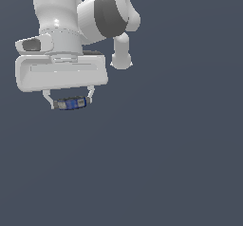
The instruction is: Pick up the object and move it to a goal position.
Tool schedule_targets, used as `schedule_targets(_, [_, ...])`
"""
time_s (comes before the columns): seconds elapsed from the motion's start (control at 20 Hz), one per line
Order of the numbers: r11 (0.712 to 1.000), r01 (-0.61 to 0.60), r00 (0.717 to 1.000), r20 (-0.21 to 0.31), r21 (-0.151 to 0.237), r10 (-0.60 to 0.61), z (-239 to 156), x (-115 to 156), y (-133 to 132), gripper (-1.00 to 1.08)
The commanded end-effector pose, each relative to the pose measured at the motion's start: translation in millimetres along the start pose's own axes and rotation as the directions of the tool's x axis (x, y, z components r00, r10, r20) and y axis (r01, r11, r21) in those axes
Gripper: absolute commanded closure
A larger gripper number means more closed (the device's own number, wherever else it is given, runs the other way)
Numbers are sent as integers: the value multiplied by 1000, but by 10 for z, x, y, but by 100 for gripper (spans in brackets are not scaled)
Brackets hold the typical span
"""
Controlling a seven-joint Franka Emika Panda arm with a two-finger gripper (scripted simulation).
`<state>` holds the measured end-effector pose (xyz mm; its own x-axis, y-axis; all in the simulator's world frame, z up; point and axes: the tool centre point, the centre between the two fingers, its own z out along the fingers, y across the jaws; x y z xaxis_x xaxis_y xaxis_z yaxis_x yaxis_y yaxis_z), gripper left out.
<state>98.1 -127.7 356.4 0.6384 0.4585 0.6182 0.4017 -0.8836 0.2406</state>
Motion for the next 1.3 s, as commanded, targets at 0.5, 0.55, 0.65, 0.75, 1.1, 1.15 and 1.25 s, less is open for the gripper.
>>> schedule_targets(0.5, [999,25,985,-172,-47,-33,-730,357,508,108])
schedule_targets(0.55, [998,26,982,-183,-50,-35,-781,376,541,108])
schedule_targets(0.65, [998,28,978,-204,-55,-39,-876,410,601,108])
schedule_targets(0.75, [998,30,974,-222,-60,-42,-962,438,654,108])
schedule_targets(1.1, [997,33,963,-265,-71,-51,-1173,499,783,108])
schedule_targets(1.15, [997,33,962,-269,-72,-51,-1191,503,795,108])
schedule_targets(1.25, [997,33,960,-274,-73,-52,-1218,508,812,108])
